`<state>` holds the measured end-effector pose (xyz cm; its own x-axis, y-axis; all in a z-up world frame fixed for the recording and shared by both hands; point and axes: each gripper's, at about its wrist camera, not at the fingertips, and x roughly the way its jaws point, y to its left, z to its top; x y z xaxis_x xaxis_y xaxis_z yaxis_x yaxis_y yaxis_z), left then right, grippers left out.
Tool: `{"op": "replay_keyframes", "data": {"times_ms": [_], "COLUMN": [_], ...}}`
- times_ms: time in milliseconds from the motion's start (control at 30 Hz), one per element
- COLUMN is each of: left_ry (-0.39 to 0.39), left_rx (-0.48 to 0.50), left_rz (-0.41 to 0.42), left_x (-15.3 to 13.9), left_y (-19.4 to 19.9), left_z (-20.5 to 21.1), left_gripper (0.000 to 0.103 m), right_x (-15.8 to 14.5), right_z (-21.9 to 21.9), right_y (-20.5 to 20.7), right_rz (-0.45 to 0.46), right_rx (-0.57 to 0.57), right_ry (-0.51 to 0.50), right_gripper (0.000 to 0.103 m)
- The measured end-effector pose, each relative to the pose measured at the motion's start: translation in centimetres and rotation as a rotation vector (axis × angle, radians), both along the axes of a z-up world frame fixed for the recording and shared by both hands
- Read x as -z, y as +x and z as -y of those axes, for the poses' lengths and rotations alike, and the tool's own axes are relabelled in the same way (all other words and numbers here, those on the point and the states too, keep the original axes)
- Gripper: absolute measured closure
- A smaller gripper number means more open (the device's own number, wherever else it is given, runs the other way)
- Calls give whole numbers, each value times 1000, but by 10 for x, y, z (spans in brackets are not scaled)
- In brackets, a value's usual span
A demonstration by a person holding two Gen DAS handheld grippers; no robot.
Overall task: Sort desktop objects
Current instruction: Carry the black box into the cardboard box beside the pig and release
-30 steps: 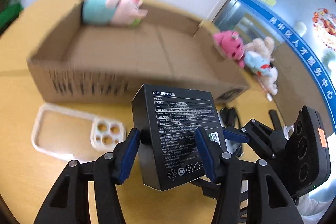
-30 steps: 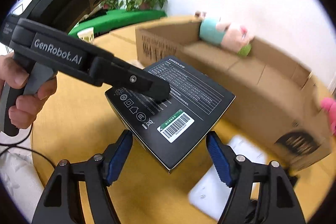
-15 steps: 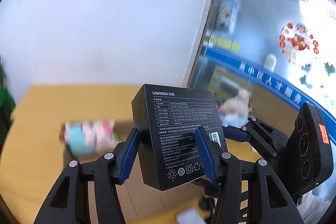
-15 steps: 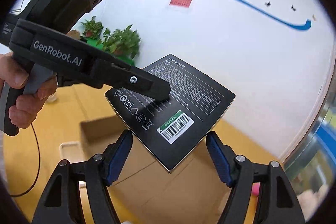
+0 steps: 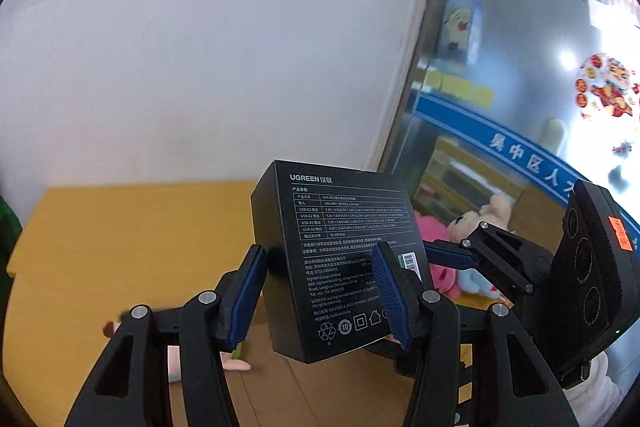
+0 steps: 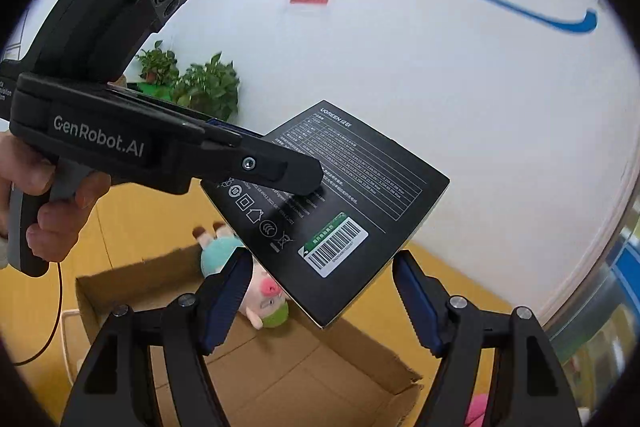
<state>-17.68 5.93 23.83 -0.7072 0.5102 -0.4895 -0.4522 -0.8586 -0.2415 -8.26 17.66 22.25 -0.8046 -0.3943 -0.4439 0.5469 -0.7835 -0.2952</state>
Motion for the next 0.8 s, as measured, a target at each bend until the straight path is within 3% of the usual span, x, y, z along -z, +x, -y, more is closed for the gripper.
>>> {"op": "replay_keyframes", "data": {"times_ms": [233, 400, 600, 800], "left_ry": [-8, -54, -142, -243], "left_rx": [-10, -12, -35, -71], "left_rz": [251, 415, 550, 582], "left_x": [110, 182, 223, 236], "left_y": [-76, -102, -114, -116], "left_z": [-8, -17, -33, -41], "left_gripper": [51, 51, 51, 53], "right_x": [92, 161, 207, 225], "right_z": [-8, -13, -15, -6], "right_y": [-76, -108, -125, -133], "right_rz": [243, 418, 558, 619], "right_rx": [-1, 0, 4, 24], "right_ry": [-15, -21, -19, -30], "right_gripper": [30, 30, 30, 30]}}
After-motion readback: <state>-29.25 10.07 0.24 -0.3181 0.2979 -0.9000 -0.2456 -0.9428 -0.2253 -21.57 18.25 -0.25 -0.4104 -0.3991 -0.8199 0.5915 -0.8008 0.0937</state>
